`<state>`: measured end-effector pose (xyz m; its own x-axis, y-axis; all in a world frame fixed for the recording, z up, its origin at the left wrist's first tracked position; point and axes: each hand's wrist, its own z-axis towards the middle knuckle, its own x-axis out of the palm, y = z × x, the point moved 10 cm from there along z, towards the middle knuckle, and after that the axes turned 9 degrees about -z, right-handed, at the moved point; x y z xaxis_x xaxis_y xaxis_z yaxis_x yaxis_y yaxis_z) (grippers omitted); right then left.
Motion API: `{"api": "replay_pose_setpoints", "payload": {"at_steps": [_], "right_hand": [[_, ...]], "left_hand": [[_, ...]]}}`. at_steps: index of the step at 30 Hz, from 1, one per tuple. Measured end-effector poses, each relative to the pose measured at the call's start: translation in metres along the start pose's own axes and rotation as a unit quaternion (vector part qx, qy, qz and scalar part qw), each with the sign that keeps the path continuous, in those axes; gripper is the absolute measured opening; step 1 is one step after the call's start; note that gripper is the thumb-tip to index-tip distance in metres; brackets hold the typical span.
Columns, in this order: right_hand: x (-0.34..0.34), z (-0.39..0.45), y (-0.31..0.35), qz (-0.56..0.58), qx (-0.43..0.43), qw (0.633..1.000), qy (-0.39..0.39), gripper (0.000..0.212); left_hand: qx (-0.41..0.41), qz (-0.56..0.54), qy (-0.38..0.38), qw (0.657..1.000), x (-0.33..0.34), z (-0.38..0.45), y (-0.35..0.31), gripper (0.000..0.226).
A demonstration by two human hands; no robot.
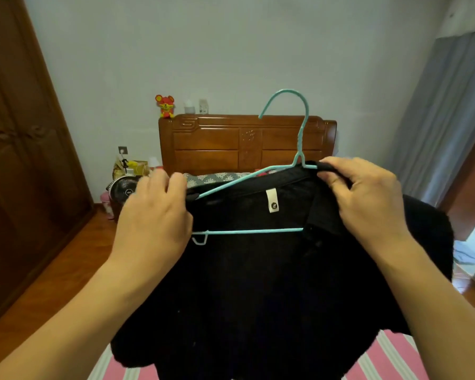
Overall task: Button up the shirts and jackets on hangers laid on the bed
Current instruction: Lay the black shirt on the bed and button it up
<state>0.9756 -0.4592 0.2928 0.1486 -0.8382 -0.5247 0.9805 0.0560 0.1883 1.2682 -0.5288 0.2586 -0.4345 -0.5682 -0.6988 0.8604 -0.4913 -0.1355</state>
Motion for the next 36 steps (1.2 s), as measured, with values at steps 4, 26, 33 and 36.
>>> {"api": "replay_pose_setpoints", "payload": {"at_steps": [4,26,33,36], "right_hand": [[0.032,-0.019,-0.009,-0.009,-0.022,0.998,0.051,0.025],[0.08,-0.042,-0.001,0.107,-0.046,0.982,0.151,0.024],[0.114,-0.088,-0.037,0.217,0.111,0.918,0.313,0.029],[0.124,-0.098,-0.035,0.239,0.165,0.886,0.363,0.029]], "left_hand": [[-0.136,-0.103,0.147,0.974,0.05,0.005,0.042,0.009],[0.044,-0.241,0.167,0.955,0.072,-0.025,0.007,0.017],[-0.023,-0.349,0.235,0.907,0.085,-0.044,0.025,0.019],[-0.089,-0.357,0.32,0.873,0.101,-0.055,0.028,0.019]]}}
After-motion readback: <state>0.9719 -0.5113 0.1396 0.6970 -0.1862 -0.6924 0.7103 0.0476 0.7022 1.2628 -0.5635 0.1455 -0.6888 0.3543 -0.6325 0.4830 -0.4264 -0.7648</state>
